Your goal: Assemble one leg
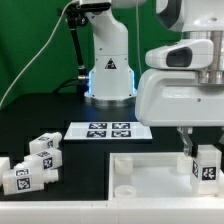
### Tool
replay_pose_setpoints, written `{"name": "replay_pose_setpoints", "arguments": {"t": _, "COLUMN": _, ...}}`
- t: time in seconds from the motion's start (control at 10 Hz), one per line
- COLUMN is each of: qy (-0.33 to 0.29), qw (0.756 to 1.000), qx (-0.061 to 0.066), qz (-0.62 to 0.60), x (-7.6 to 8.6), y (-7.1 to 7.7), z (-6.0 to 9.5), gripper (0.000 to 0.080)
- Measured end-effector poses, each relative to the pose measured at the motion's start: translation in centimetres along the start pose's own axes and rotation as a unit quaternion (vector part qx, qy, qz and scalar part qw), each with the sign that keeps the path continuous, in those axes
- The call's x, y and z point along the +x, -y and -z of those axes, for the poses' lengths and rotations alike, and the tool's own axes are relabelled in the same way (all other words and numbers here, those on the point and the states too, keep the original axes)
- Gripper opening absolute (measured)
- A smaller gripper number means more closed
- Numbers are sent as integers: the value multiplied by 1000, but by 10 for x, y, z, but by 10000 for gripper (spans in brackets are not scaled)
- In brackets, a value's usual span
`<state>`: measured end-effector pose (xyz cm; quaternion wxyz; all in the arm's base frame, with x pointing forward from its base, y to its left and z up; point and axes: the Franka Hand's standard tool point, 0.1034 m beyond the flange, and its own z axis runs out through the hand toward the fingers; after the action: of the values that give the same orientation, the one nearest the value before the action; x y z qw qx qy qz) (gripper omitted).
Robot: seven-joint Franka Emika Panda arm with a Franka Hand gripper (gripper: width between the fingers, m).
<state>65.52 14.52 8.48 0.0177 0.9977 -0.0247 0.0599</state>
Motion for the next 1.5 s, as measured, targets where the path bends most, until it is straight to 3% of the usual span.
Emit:
{"name": "replay_pose_setpoints", "arguments": {"t": 0.3, "qy": 4, "qw": 979, "qx": -2, "qz": -206, "x": 0, "y": 0, "z": 1, "gripper": 284}}
{"name": "replay_pose_setpoints", "arguments": {"t": 0.5, "qy": 7, "qw": 940, "qx": 2, "qz": -342, "x": -3, "y": 2, "z": 0, "gripper": 284}}
{"name": "replay_pose_setpoints", "arguments": {"t": 0.6, "qy": 6, "qw": 905, "qx": -4, "qz": -425, "x": -2, "y": 3, "z": -1, "gripper": 284}}
{"name": "replay_pose_setpoints", "arguments": {"t": 0.7, "qy": 11, "qw": 892, "qx": -7, "qz": -452, "x": 0, "y": 1, "z": -1, "gripper": 284}}
{"name": "replay_pose_setpoints", "arguments": {"t": 0.9, "qy": 17, "qw": 856, "qx": -2, "qz": -517, "x": 0, "y": 1, "z": -1, "gripper": 284}}
{"name": "replay_pose_setpoints", "arguments": {"t": 1.1, "qy": 17, "qw": 837, "qx": -2, "qz": -548, "x": 0, "y": 2, "z": -1, "gripper": 284}}
{"name": "replay_pose_setpoints", "arguments": {"t": 1.3, "qy": 17, "qw": 854, "qx": -2, "qz": -521, "x": 0, "y": 1, "z": -1, "gripper": 284}}
{"name": "replay_pose_setpoints", "arguments": {"t": 1.4, "qy": 20, "qw": 864, "qx": -4, "qz": -503, "x": -1, "y": 0, "z": -2, "gripper": 478}}
{"name": "replay_pose_setpoints", "arguments": {"t": 1.5, "qy": 20, "qw": 891, "qx": -3, "qz": -454, "x": -1, "y": -1, "z": -2, "gripper": 596}}
